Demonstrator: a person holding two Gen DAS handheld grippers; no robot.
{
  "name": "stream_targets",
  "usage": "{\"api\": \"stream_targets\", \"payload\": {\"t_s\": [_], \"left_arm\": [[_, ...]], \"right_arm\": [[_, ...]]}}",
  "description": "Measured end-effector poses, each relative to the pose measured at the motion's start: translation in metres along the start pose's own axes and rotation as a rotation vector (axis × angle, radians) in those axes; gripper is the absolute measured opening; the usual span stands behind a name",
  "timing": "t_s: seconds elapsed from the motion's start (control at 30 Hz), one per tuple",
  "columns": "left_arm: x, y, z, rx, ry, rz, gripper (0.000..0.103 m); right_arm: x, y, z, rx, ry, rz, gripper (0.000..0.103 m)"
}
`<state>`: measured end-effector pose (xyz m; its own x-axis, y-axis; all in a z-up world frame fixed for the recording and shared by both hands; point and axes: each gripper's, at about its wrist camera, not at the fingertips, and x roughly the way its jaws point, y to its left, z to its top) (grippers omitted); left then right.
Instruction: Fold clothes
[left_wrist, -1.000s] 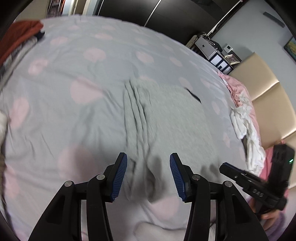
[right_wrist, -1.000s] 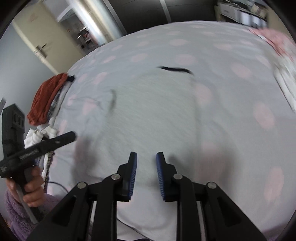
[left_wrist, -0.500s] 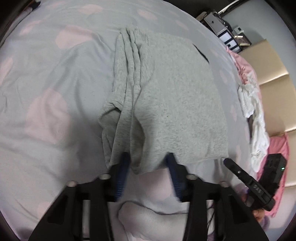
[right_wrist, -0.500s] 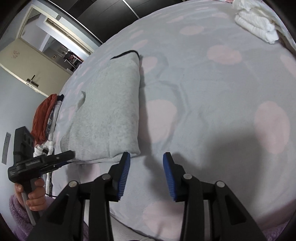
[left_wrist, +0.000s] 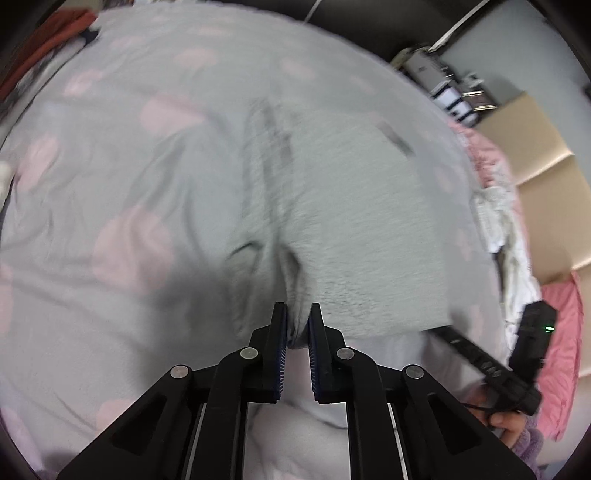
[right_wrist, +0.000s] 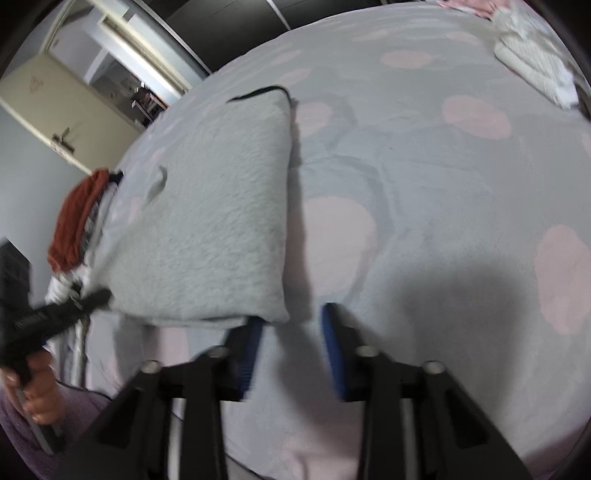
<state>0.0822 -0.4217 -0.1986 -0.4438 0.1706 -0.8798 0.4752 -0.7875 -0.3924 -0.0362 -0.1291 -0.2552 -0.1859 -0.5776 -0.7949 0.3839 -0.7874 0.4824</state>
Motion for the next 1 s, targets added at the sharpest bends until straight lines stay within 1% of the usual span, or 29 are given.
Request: {"api": "stream_targets", "payload": {"t_s": [0.03, 0.07, 0.17, 0.27, 0.33, 0.4, 0.43, 0.47, 0.5, 0.53, 0.63, 0.67, 0.7, 0.77, 0.8, 0.83, 0.87, 0.93, 1.0], "left_arm": [[0.007, 0.003, 0.001, -0.012, 0.025, 0.024, 0.011], [0.015, 0.006, 0.001, -0.022, 0.052, 0.056, 0.011], [0.029, 0.009, 0.001, -0.026, 0.098, 0.114, 0.011], [0.03, 0.007, 0.0, -0.007, 0.101, 0.143, 0.012], [0.027, 0.007, -0.002, -0.005, 0.102, 0.162, 0.017], [0.021, 0.011, -0.005, -0.027, 0.108, 0.168, 0.032], [0.017, 0.013, -0.007, -0.032, 0.11, 0.174, 0.035], [0.013, 0.014, -0.009, -0.037, 0.112, 0.18, 0.038], [0.008, 0.016, -0.01, -0.04, 0.11, 0.186, 0.039], [0.002, 0.016, -0.011, -0.041, 0.091, 0.191, 0.039], [-0.02, 0.018, -0.008, -0.038, 0.011, 0.206, 0.039], [-0.026, 0.018, -0.006, -0.042, -0.021, 0.183, 0.04], [-0.032, 0.018, -0.003, -0.045, -0.051, 0.162, 0.044], [-0.038, 0.016, 0.004, -0.04, -0.107, 0.141, 0.047], [-0.038, 0.011, 0.009, -0.035, -0.122, 0.143, 0.047], [-0.035, 0.006, 0.015, -0.027, -0.136, 0.143, 0.047], [-0.034, 0.002, 0.02, -0.016, -0.149, 0.138, 0.047], [-0.03, -0.005, 0.031, 0.013, -0.166, 0.13, 0.047], [-0.021, -0.011, 0.045, 0.037, -0.163, 0.135, 0.049]], "right_arm": [[0.0, -0.002, 0.0, 0.011, 0.003, 0.007, 0.009], [0.002, -0.003, 0.0, 0.015, 0.01, 0.004, 0.007], [0.006, -0.006, -0.001, 0.023, 0.029, 0.004, 0.005], [0.008, -0.01, -0.002, 0.044, 0.046, 0.016, 0.005], [0.007, -0.01, -0.004, 0.047, 0.062, -0.005, 0.003], [0.004, -0.01, -0.006, 0.053, 0.064, -0.015, 0.003], [0.0, -0.01, -0.007, 0.055, 0.053, -0.017, 0.003], [-0.005, -0.011, -0.007, 0.057, 0.035, -0.021, 0.009], [-0.01, -0.012, -0.008, 0.059, 0.018, -0.024, 0.009], [-0.015, -0.013, -0.009, 0.06, 0.0, -0.027, 0.009], [-0.03, -0.016, -0.009, 0.074, -0.063, -0.031, 0.011], [-0.033, -0.017, -0.007, 0.078, -0.079, -0.029, 0.014], [-0.035, -0.017, -0.005, 0.083, -0.091, -0.024, 0.018], [-0.039, -0.018, -0.001, 0.094, -0.113, -0.013, 0.029], [-0.039, -0.017, 0.003, 0.094, -0.121, -0.011, 0.031], [-0.037, -0.014, 0.008, 0.089, -0.124, -0.012, 0.037], [-0.035, -0.011, 0.013, 0.084, -0.127, -0.013, 0.04], [-0.032, -0.006, 0.023, 0.075, -0.134, -0.016, 0.042], [-0.028, -0.001, 0.033, 0.065, -0.14, -0.019, 0.045]]}}
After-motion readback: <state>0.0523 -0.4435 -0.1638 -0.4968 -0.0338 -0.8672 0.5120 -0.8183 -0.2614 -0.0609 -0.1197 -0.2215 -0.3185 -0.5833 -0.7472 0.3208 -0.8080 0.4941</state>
